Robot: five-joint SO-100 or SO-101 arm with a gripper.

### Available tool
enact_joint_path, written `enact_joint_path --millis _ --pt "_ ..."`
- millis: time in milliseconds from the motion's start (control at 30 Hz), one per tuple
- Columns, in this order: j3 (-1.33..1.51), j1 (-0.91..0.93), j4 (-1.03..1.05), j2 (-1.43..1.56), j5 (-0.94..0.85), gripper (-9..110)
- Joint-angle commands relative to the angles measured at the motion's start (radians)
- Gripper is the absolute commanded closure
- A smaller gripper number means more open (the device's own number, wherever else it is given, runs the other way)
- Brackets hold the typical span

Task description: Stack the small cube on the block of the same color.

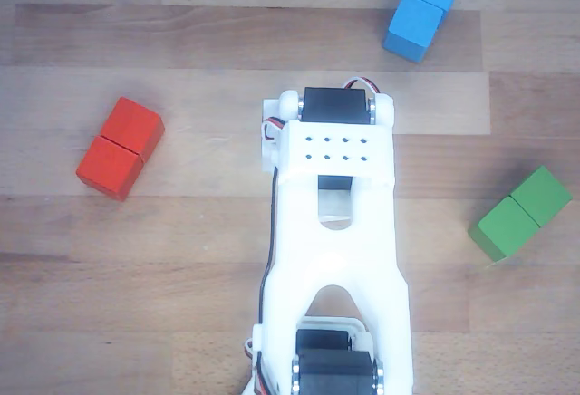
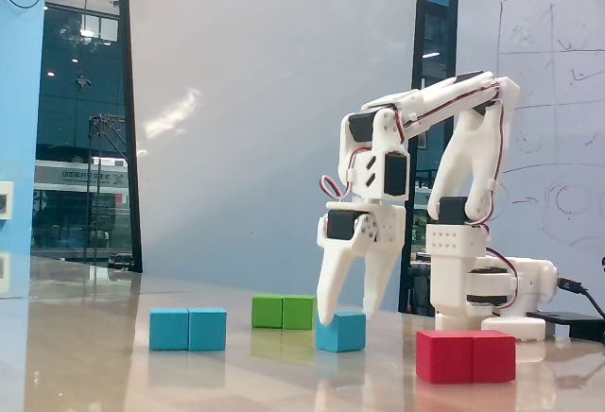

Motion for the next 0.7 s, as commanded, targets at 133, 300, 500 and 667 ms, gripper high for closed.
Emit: enact_joint_path --millis 133,300,500,667 --pt "-0.021 0.002 -0.087 -0.015 0.008 77" --pt "-0.020 0.002 -0.098 -0.041 0.006 77" --pt "-0.023 0.002 -0.100 -0.080 0.006 77" --pt "-0.023 0.003 -0.100 -0.084 0.006 77"
